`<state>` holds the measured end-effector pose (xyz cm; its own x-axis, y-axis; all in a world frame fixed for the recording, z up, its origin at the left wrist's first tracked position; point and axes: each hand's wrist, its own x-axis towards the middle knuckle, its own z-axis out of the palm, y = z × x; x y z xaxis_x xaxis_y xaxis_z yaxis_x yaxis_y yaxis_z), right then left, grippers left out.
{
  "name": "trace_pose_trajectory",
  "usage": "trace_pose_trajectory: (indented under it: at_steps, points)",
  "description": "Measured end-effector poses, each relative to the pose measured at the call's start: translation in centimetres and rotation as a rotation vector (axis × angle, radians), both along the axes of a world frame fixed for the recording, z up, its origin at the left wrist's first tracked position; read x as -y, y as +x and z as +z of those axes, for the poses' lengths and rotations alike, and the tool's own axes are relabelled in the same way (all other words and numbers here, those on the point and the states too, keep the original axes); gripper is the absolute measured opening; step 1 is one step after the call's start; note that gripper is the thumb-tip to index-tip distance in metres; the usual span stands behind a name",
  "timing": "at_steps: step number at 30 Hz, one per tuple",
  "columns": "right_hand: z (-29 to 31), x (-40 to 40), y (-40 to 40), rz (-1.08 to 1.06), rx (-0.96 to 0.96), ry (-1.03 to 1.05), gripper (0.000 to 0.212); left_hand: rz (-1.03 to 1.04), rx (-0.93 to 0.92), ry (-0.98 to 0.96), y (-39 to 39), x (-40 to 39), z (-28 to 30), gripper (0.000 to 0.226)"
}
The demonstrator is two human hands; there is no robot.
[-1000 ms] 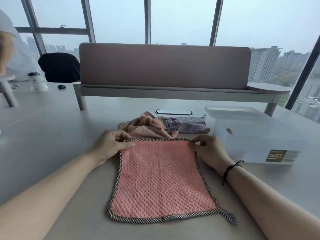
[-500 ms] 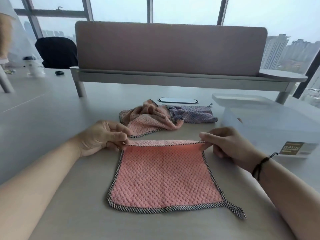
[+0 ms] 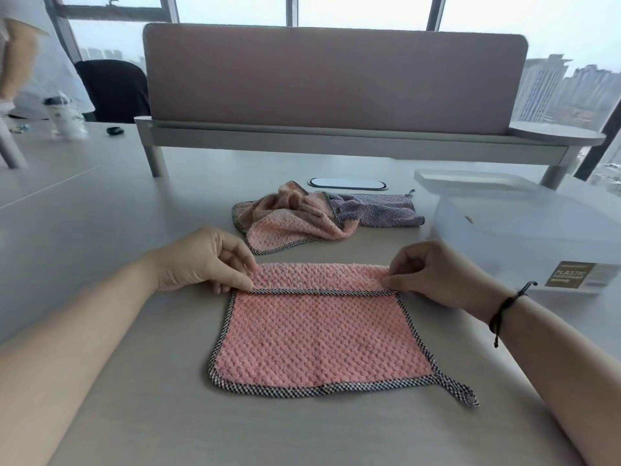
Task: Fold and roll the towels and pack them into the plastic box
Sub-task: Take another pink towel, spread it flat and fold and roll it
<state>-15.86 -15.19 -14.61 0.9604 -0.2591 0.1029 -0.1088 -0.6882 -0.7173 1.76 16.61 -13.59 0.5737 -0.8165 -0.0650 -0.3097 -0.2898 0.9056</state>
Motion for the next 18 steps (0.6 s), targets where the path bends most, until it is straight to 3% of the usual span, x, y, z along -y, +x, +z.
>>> trace_pose_trajectory:
  at_steps: [9, 18]
  points:
    - [-0.07, 0.02, -0.02, -0.018, 0.016, -0.047, 0.012, 0.006, 0.036, -0.006, -0.37, 0.18, 0.00, 0.061]
    - [-0.09, -0.28, 0.16, -0.077, 0.036, -0.138, 0.011, -0.014, -0.257, -0.169, -0.72, -0.03, 0.15, 0.059]
